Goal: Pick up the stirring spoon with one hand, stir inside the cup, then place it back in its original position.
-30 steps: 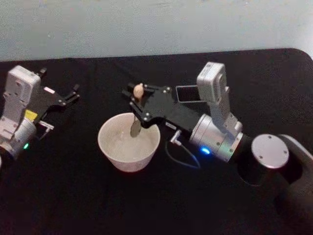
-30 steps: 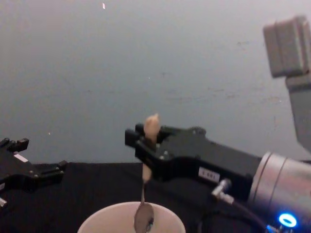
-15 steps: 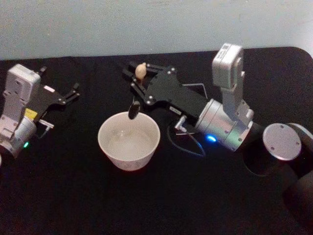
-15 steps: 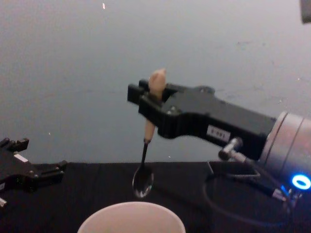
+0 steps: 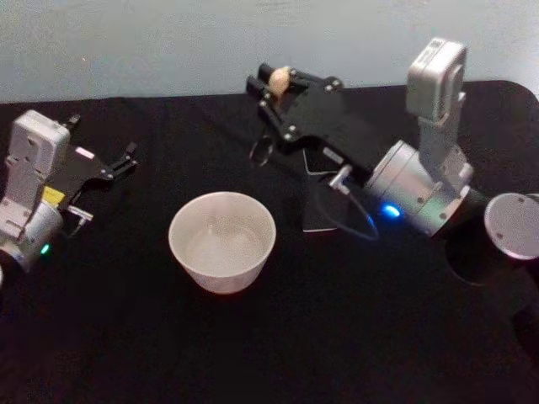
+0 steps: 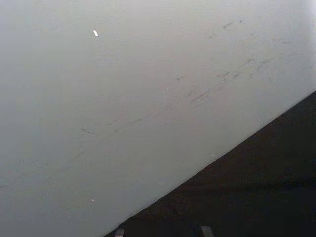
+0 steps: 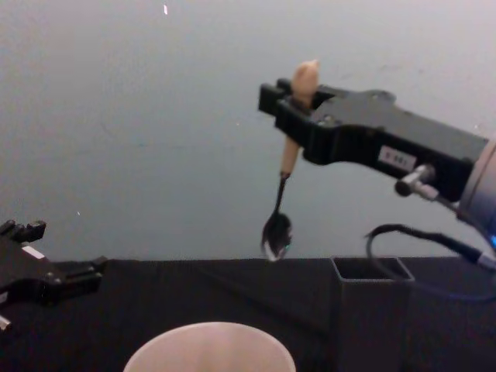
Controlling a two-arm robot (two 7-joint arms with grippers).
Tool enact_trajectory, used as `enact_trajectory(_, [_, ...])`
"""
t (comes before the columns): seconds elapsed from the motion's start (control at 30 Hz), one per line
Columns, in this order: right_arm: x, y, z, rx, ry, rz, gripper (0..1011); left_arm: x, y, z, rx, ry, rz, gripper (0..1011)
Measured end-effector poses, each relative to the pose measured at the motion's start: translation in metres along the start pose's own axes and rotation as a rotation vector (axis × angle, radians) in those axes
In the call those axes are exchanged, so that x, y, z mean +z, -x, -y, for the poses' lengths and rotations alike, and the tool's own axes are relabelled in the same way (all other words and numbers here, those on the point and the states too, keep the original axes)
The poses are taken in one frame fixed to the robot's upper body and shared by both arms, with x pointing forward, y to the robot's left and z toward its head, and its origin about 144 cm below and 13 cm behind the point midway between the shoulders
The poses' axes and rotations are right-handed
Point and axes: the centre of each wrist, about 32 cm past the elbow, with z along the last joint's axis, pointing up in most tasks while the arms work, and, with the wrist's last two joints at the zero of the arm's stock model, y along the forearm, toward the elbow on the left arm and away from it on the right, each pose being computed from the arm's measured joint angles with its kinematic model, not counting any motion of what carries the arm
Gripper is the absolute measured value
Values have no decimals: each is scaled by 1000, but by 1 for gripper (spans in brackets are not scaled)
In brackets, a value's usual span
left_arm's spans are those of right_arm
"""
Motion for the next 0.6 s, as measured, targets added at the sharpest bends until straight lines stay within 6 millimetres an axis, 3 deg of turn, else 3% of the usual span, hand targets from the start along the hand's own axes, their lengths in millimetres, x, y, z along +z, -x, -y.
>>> enact_trajectory(0.6, [12,-18,20,-133,31,15,164,0,0,0,0,0,0,1001])
